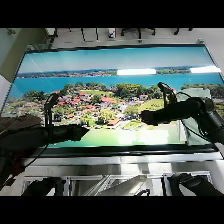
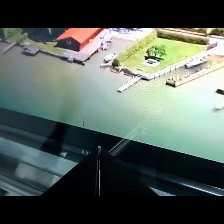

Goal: Fold the shirts.

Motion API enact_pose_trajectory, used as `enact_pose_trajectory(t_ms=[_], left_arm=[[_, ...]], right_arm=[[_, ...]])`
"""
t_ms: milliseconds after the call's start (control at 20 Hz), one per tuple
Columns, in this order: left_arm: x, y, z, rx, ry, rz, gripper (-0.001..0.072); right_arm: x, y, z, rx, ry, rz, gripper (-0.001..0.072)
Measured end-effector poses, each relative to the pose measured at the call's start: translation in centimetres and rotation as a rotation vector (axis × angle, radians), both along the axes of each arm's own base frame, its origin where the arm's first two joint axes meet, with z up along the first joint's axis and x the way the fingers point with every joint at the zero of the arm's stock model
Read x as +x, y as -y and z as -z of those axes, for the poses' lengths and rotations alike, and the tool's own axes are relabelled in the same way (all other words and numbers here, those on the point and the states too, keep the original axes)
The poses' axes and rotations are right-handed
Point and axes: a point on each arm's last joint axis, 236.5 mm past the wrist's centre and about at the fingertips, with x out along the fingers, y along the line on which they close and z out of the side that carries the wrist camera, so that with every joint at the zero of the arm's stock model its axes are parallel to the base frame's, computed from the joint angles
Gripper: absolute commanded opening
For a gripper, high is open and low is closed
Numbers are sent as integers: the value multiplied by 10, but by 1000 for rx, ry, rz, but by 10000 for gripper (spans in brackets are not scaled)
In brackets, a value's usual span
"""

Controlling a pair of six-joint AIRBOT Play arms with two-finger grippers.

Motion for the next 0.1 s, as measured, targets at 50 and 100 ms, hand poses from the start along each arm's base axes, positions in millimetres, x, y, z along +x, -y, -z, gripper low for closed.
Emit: enact_pose_trajectory(t_ms=[50, 100], left_arm=[[-2, 0, 0, -4, 8, -2, 16], [-4, -1, -1, -7, 14, -5, 16]], right_arm=[[-1, -1, 1, 0, -3, -3, 20], [-3, -1, 1, -1, -7, -7, 20]])
